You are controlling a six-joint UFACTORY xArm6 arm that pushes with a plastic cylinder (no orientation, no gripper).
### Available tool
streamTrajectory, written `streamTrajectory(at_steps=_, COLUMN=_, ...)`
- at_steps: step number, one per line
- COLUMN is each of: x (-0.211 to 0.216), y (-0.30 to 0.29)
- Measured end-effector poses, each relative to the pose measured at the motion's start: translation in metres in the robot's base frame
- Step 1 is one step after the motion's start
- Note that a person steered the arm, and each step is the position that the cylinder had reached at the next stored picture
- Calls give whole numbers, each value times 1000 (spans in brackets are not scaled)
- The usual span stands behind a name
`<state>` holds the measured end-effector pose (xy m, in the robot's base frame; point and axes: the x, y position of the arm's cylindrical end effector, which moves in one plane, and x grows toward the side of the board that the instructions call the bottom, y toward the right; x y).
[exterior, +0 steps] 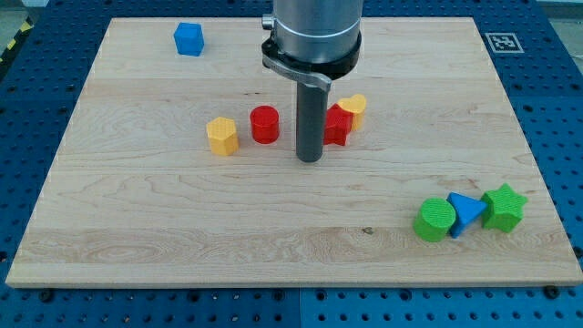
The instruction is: Slide the red star to the top right of the red circle
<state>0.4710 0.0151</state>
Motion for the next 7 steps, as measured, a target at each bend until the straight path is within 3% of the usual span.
streamTrajectory(at_steps=2, x=16, y=53)
streamTrajectory(at_steps=3, x=-8, y=63)
streamTrajectory(at_steps=5, x=-85, y=20)
streamTrajectory(at_steps=6, x=-86, y=15)
streamTrajectory(at_steps=7, x=-47, y=15)
